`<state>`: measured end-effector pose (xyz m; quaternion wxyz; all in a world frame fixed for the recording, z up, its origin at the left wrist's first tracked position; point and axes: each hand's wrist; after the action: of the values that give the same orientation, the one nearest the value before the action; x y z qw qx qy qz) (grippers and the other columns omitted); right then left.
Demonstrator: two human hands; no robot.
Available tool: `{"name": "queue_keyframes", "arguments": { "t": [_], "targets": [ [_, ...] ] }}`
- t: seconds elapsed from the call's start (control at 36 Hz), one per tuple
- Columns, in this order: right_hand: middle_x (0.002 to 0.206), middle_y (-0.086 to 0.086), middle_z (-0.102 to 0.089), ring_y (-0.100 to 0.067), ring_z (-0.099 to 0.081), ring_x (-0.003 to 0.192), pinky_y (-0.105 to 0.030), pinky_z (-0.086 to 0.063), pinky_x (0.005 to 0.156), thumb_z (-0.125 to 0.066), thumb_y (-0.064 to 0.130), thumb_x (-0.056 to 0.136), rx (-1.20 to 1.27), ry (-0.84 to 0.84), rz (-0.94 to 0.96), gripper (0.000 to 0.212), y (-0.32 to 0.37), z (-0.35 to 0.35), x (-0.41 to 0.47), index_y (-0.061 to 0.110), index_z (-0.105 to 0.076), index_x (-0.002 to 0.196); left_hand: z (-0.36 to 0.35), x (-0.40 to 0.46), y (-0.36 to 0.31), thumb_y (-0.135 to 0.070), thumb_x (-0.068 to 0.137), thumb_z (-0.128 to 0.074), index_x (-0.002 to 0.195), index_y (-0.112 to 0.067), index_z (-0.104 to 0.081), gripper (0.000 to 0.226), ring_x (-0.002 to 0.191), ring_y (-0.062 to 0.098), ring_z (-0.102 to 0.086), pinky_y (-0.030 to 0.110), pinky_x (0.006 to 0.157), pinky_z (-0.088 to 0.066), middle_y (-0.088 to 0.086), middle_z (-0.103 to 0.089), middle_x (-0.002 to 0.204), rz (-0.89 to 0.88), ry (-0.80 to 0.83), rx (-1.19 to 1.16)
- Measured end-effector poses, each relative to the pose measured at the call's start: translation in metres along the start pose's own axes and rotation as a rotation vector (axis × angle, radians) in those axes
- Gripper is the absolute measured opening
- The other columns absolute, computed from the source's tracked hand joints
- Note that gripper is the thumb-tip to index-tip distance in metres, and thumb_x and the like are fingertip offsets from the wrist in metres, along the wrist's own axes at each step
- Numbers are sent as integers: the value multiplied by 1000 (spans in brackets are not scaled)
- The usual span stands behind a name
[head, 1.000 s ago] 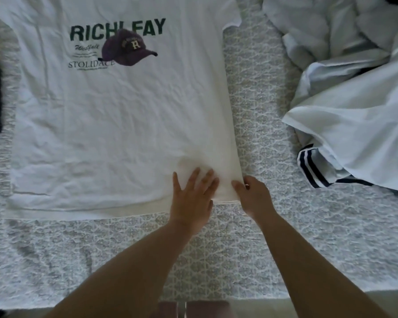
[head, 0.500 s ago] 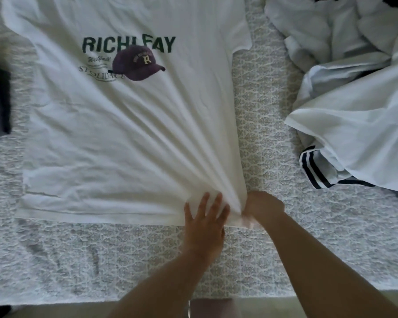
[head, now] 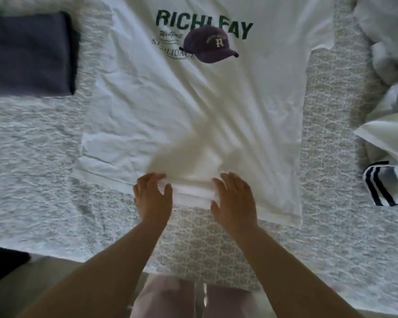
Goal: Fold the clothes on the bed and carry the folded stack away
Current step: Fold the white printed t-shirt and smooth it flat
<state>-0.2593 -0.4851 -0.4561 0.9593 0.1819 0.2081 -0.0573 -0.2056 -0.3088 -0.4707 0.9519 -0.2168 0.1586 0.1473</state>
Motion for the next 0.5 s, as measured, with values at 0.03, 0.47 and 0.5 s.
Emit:
{"name": "queue_keyframes", "arguments": {
  "t": [0.03,0.47,0.5],
  "targets": [
    [145,-7,-41,-26,-34,136,-39,-25,111,-61,29,84,-15,54,56,55,14,-6,5,18,-47,136,9,10,12,-22,85,-65,112,-21,-66,27,121,28,-39,39,95,-37,5,-46,131,55,-27,13],
    [72,-10,-63,-27,-60,56,-27,-45,40,-68,3,43,-312,-14,244,34,137,-29,55,8,-69,76,98,133,125,-34,82,-70,112,-14,-54,39,79,18,-51,26,68,-36,1,-60,97,492,-102,-396],
    [67,-10,-61,-26,-59,52,-25,-42,36,-68,2,42,-307,4,234,32,139,-27,58,8,-68,73,100,135,130,-33,84,-68,107,-17,-57,30,75,17,-51,26,68,-36,-2,-59,90,473,-82,-376]
  ]
}}
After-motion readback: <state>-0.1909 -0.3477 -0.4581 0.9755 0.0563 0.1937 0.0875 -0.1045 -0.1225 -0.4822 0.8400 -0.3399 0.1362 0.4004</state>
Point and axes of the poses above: each hand's wrist, its own x-axis towards the middle knuckle, its own z-axis out of the back of the hand, y = z × x
